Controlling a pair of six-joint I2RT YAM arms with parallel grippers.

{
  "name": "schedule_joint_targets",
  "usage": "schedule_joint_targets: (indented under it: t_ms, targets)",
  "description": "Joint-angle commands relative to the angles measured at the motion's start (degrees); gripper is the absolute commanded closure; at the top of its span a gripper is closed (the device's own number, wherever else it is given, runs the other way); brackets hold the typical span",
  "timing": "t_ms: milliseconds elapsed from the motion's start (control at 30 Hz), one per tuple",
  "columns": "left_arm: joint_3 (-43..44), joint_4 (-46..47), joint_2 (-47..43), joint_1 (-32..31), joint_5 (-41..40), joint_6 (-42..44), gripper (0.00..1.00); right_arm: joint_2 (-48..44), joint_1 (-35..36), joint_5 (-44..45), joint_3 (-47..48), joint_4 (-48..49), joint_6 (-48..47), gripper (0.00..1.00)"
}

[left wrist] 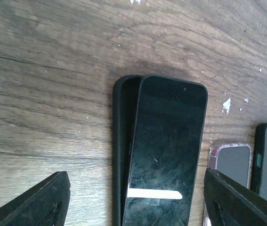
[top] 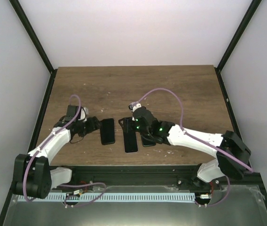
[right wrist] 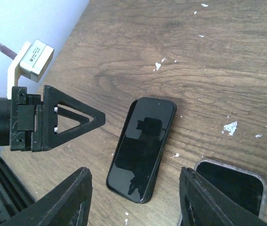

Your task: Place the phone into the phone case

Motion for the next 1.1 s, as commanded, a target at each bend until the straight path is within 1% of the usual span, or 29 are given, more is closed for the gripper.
schedule_joint_targets:
  t_ms: [0, 133, 267, 400, 567, 700, 767, 867, 1067]
  targets:
    - [-0.4, 5.4, 2.2, 0.8, 4.7, -0.5, 0.21, 4.0, -1.4, -1.1, 4.0, 2.5, -1.1, 0.50]
    - [-0.2, 5.8, 4.5, 1.4, 3.8, 0.2, 0.25, 7.2, -3.5, -2.4, 5.0, 2.9, -1.7, 0.51]
    - [-0.4, 6.5, 5.9, 1.6, 3.3, 0.0, 0.25, 9.9, -5.6, -5.0, 5.3, 3.6, -2.0, 0.52]
    - [-0.9, 7.9, 7.0, 2.0, 5.4, -0.2, 0.27, 13.0, -6.9, -7.4, 6.0, 4.0, -2.6, 0.52]
    - [-1.8, 9.5, 7.1, 2.6, 7.6, -1.2, 0.28, 16.9, -7.4, -9.3, 7.4, 4.2, -3.4, 0.56]
    - [-1.8, 10.7, 7.7, 4.4, 11.2, -1.8, 0.29, 20.5, -7.4, -10.1, 9.3, 4.2, -3.6, 0.60]
    - [-1.3, 9.6, 7.6, 5.0, 10.5, -0.5, 0.32, 22.3, -7.4, -11.4, 10.8, 4.1, -3.7, 0.61]
    - [-1.5, 8.8, 7.0, 5.1, 8.1, 0.2, 0.33, 24.9, -7.4, -13.3, 12.9, 4.1, -4.2, 0.63]
    - [-2.9, 12.4, 8.2, 5.1, 10.4, -1.3, 0.36, 29.8, -7.4, -15.6, 16.4, 3.6, -4.2, 0.67]
